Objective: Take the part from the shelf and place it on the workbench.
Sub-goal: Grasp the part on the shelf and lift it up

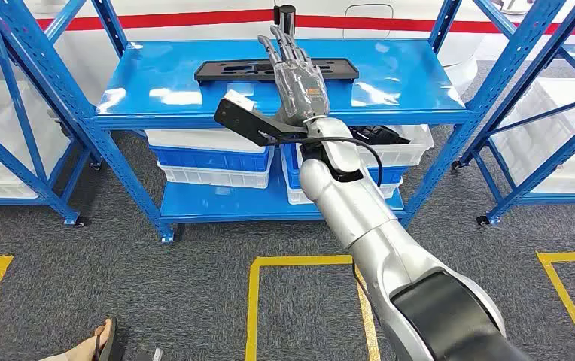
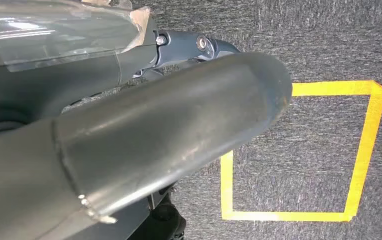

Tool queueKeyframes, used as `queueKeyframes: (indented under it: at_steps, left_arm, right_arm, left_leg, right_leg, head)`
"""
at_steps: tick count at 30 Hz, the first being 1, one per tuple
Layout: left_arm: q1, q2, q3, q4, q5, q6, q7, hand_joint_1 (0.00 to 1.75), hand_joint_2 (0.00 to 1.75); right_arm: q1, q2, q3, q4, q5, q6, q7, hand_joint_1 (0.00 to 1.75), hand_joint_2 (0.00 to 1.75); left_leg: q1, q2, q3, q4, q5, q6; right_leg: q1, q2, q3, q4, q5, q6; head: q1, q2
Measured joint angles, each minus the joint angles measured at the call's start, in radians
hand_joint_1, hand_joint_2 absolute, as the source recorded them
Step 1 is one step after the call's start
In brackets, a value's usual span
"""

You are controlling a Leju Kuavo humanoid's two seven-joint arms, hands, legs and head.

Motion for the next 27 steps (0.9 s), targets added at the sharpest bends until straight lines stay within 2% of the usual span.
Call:
queueKeyframes:
  at_steps: [8,11,12,13,15,16,17,18,20,21,22,23,25,27]
  left_arm:
    - [0.0,0.002,0.003,0.0,0.012,-0.004,-0.009,0.0,0.0]
    - [0.0,0.004,0.004,-0.001,0.02,-0.006,-0.018,0.0,0.0]
    - [0.0,0.004,0.005,-0.001,0.025,-0.007,-0.023,0.0,0.0]
    - [0.0,0.004,0.007,-0.002,0.03,-0.009,-0.028,0.0,0.0]
    - [0.0,0.005,0.015,-0.002,0.04,-0.013,-0.036,0.0,0.0]
    - [0.001,0.005,0.021,-0.002,0.045,-0.014,-0.039,0.0,0.0]
    - [0.001,0.005,0.025,-0.002,0.049,-0.015,-0.041,0.0,0.0]
    - [0.002,0.005,0.029,-0.002,0.052,-0.015,-0.044,0.0,0.0]
    - [0.002,0.005,0.034,-0.002,0.057,-0.018,-0.05,0.0,0.0]
    - [0.002,0.005,0.038,-0.002,0.06,-0.02,-0.052,0.0,0.0]
    - [0.003,0.005,0.042,-0.001,0.063,-0.021,-0.053,0.0,0.0]
    - [0.003,0.005,0.046,-0.001,0.065,-0.022,-0.054,0.0,0.0]
    - [0.004,0.005,0.053,-0.001,0.067,-0.022,-0.056,0.0,0.0]
    - [0.005,0.007,0.058,-0.001,0.069,-0.022,-0.058,0.0,0.0]
  right_arm:
    - [-0.001,-0.002,0.0,-0.007,-0.01,0.012,-0.004,0.0,1.75]
    - [-0.009,0.0,0.0,-0.009,-0.017,0.012,-0.012,0.0,1.75]
    - [-0.015,0.001,0.0,-0.009,-0.021,0.011,-0.017,0.0,1.75]
    - [-0.02,0.002,0.0,-0.007,-0.025,0.01,-0.023,0.0,1.75]
    - [-0.025,0.001,0.0,0.001,-0.035,0.008,-0.034,0.0,1.75]
    - [-0.026,0.001,0.001,0.007,-0.038,0.007,-0.038,0.0,1.75]
    - [-0.026,0.001,0.001,0.013,-0.041,0.004,-0.042,0.0,1.75]
    - [-0.027,0.002,0.001,0.019,-0.044,0.0,-0.045,0.0,1.75]
    - [-0.032,0.004,0.001,0.03,-0.049,-0.009,-0.053,0.0,1.75]
    - [-0.038,0.005,0.001,0.038,-0.052,-0.013,-0.057,0.0,1.75]
    - [-0.043,0.007,0.002,0.045,-0.054,-0.017,-0.06,0.0,1.75]
    - [-0.047,0.01,0.002,0.053,-0.056,-0.02,-0.061,0.0,1.75]
    - [-0.053,0.014,0.002,0.066,-0.06,-0.023,-0.063,0.0,1.75]
    - [-0.061,0.02,0.002,0.076,-0.061,-0.023,-0.066,0.0,1.75]
  left_leg:
    - [-0.004,-0.001,-0.006,0.005,-0.002,0.004]
    - [0.0,-0.005,-0.006,-0.005,0.004,0.016]
    - [0.004,-0.006,-0.004,-0.01,0.007,0.022]
    - [0.007,-0.007,-0.003,-0.014,0.01,0.026]
    - [0.007,-0.012,-0.004,-0.014,0.011,0.029]
    - [0.007,-0.016,-0.003,-0.014,0.011,0.029]
    - [0.006,-0.021,-0.003,-0.013,0.01,0.029]
    - [0.006,-0.027,-0.001,-0.013,0.009,0.027]
    - [0.006,-0.036,0.004,-0.012,0.004,0.021]
    - [0.003,-0.04,0.004,-0.01,0.001,0.015]
    - [0.002,-0.042,0.002,-0.008,-0.002,0.01]
    - [0.002,-0.044,-0.001,-0.007,-0.004,0.005]
    - [0.005,-0.044,-0.006,-0.005,-0.006,-0.005]
    - [0.009,-0.037,-0.017,0.021,-0.024,-0.017]
  right_leg:
    - [-0.007,-0.001,-0.003,-0.002,0.003,0.005]
    - [-0.007,0.0,-0.014,0.008,-0.003,0.009]
    - [-0.007,0.006,-0.028,0.034,-0.015,0.007]
    - [-0.008,0.015,-0.056,0.087,-0.036,0.003]
    - [-0.007,0.029,-0.139,0.238,-0.084,-0.004]
    - [-0.006,0.033,-0.179,0.298,-0.096,-0.003]
    - [-0.004,0.035,-0.201,0.32,-0.09,0.001]
    - [-0.003,0.036,-0.202,0.296,-0.066,0.008]
    - [-0.003,0.037,-0.158,0.156,0.012,0.019]
    - [-0.002,0.038,-0.131,0.089,0.043,0.016]
    - [0.0,0.039,-0.115,0.045,0.063,0.008]
    - [0.002,0.039,-0.109,0.025,0.07,-0.003]
    - [0.002,0.04,-0.11,0.023,0.072,-0.025]
    - [-0.003,0.04,-0.107,0.02,0.072,-0.04]
  head:
    - [0.0,0.0]
    - [0.0,0.0]
    - [0.001,0.0]
    - [0.002,0.0]
    - [0.005,0.0]
    - [0.005,0.0]
    - [0.005,0.0]
    - [0.005,0.0]
    - [0.006,0.0]
    - [0.006,0.0]
    - [0.005,0.0]
    - [0.004,0.0]
    - [0.003,0.0]
    - [0.001,0.0]
